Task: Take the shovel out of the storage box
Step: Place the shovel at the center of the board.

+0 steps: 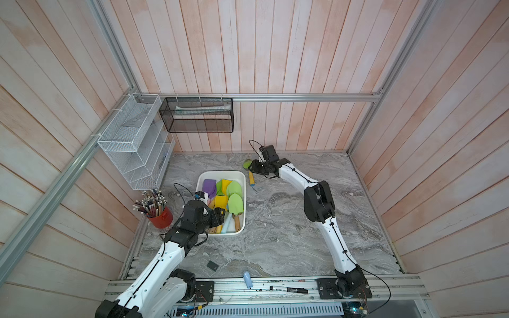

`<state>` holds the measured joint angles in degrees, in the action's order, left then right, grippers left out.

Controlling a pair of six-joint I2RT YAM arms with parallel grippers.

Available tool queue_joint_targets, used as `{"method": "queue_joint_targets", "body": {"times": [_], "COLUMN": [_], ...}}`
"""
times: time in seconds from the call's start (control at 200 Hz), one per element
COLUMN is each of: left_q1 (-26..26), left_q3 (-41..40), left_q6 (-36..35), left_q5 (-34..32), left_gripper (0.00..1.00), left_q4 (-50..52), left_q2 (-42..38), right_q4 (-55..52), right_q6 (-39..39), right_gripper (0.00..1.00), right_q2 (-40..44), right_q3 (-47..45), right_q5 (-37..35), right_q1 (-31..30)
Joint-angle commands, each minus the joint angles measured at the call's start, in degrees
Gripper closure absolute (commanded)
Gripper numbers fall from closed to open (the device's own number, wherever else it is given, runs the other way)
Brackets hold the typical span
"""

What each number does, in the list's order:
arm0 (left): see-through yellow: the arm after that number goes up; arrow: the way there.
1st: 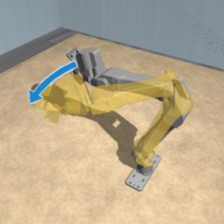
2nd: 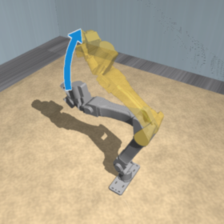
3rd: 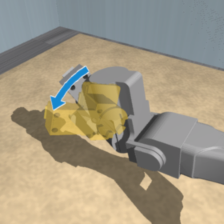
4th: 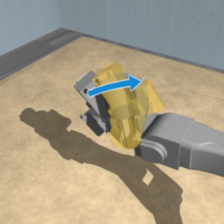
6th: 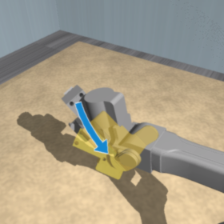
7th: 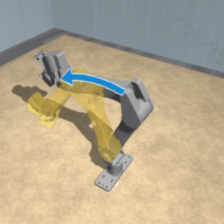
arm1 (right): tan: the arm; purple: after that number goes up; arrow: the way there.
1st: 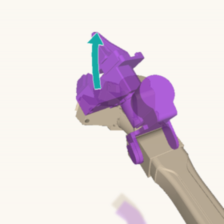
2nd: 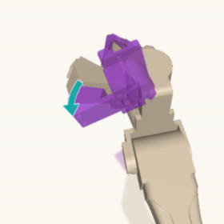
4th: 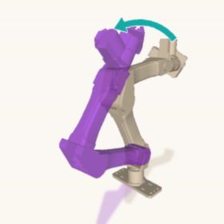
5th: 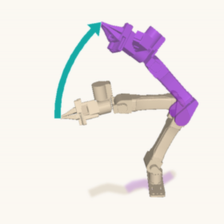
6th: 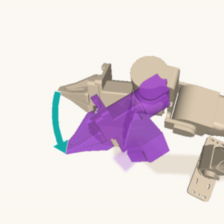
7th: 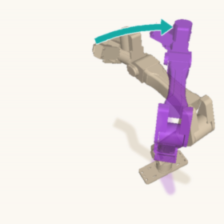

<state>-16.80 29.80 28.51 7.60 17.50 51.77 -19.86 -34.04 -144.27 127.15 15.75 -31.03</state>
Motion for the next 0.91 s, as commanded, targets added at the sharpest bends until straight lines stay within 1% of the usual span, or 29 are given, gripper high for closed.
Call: {"method": "queue_joint_targets", "body": {"times": [0.0, 0.08, 0.18, 0.31, 0.43, 0.515, 0.625, 0.715, 0.9], "left_q1": [-1.2, -2.3, -3.9, -7.4, -9.0, -10.9, -13.2, -14.7, -17.2], "left_q3": [1.3, 1.8, 4.0, 4.9, 5.3, 5.6, 6.1, 7.1, 9.0], "left_q6": [-0.3, 0.0, 0.4, 1.5, 2.6, 3.5, 4.5, 5.0, 6.0], "left_q5": [-1.7, -1.4, 1.1, -0.3, -1.1, -2.4, -3.9, -5.1, -10.8], "left_gripper": [0.28, 0.29, 0.30, 0.31, 0.32, 0.35, 0.39, 0.40, 0.42], "left_q4": [0.2, -0.2, 1.0, 0.7, 0.7, 0.6, -0.3, -0.2, 1.6], "left_q2": [0.9, 1.9, 5.2, 7.6, 9.4, 10.3, 12.8, 15.3, 18.4], "right_q4": [3.8, 4.8, 7.0, 10.6, 15.2, 16.9, 21.2, 22.6, 25.2], "right_q6": [1.1, 1.6, 1.8, 1.7, 1.1, 1.0, 0.0, -0.2, -0.5], "right_gripper": [0.55, 0.55, 0.55, 0.54, 0.55, 0.55, 0.58, 0.58, 0.58], "right_q2": [5.2, 8.0, 12.0, 18.4, 24.8, 28.7, 34.7, 38.3, 47.3], "right_q3": [-4.2, -7.8, -13.8, -22.5, -31.9, -37.5, -48.0, -53.8, -64.8], "right_q5": [0.4, -0.3, -0.8, -1.4, -1.8, -2.1, -2.5, -3.0, -3.9], "right_q1": [0.3, 0.3, 0.4, 0.6, 0.5, 0.5, 0.6, 0.7, 0.7]}}
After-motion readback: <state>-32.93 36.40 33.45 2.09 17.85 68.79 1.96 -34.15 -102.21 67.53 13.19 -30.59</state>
